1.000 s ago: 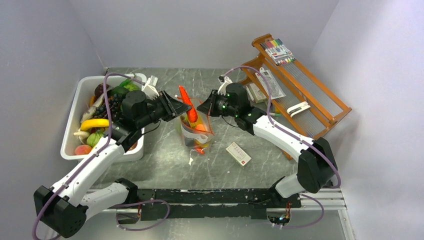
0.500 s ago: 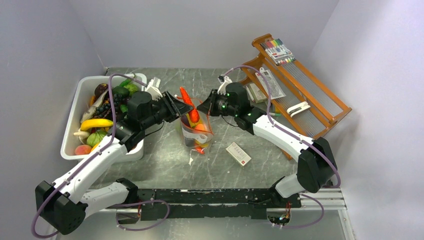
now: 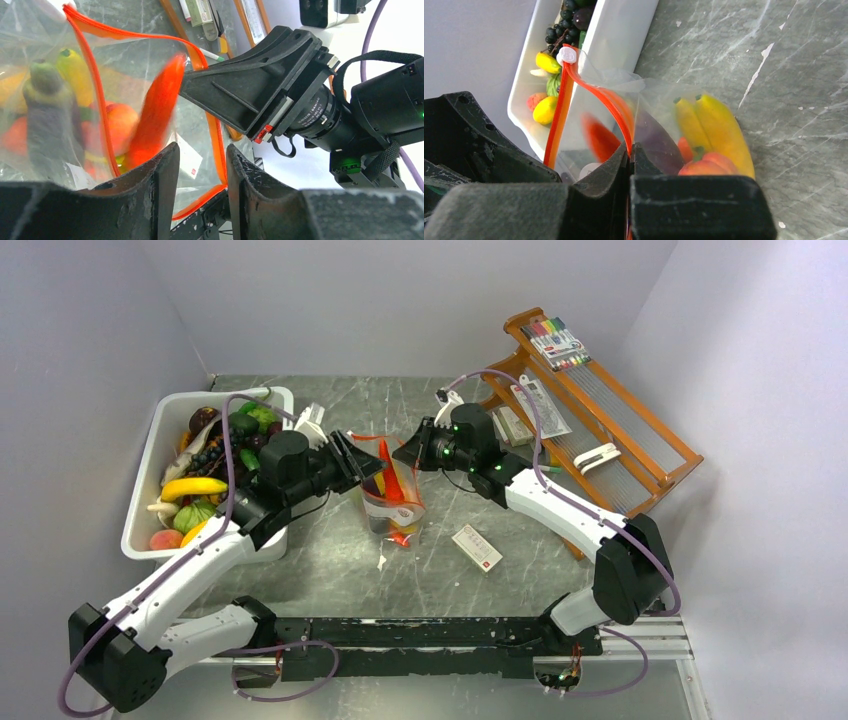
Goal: Place the food in the zip-top bag and seal the zipper
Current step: Place the fake vegetable in the zipper food storage bag.
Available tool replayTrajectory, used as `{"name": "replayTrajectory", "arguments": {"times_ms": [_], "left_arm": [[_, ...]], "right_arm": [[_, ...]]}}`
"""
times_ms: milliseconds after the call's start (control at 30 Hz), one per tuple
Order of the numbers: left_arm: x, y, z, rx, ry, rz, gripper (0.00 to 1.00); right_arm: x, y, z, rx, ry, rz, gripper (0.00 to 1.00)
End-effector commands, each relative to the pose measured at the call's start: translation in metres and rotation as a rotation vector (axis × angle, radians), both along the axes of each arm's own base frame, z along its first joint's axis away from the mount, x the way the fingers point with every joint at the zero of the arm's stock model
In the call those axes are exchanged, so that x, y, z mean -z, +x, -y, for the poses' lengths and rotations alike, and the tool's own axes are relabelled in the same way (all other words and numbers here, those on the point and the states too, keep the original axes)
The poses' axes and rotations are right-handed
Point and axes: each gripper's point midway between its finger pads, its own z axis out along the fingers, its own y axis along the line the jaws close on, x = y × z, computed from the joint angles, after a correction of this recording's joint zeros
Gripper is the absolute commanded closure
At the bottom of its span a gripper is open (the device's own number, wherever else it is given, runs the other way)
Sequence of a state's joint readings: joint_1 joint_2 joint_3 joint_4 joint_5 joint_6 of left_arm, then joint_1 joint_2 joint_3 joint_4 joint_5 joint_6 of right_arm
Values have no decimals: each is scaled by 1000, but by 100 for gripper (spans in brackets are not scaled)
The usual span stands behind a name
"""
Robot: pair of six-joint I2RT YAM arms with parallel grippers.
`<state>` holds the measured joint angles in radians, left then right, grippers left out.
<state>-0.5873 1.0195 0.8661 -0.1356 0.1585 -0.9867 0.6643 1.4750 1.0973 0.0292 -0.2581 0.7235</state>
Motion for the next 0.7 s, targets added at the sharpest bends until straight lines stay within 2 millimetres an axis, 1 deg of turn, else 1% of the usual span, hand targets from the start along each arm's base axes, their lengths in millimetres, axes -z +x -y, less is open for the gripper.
{"name": "replayTrajectory", "arguments": {"times_ms": [0,267,333,400,467,500,600,667], "left_arm": [[-2,-2,-4,-14,25,19,61],[-5,-5,-5,-11,23,36,58],[-11,-6,-6,4,44,91,57],[-17,-6,-10,9,69,156,52],[-24,-5,-18,-4,122,215,44],[-27,-2,-24,-25,157,234,36],[-31,5,-43,-99,259,250,28],[-31,11,-56,-144,347,242,23]], "right_arm": [[-15,2,-5,-3,23,30,100],[-18,1,-4,-1,25,34,100],[-18,2,-2,4,21,37,100],[-17,1,-2,5,18,38,100],[-18,1,-1,7,17,40,100],[-18,0,0,6,18,42,100],[-19,0,2,16,17,51,100],[-19,-1,5,21,12,56,100]]}}
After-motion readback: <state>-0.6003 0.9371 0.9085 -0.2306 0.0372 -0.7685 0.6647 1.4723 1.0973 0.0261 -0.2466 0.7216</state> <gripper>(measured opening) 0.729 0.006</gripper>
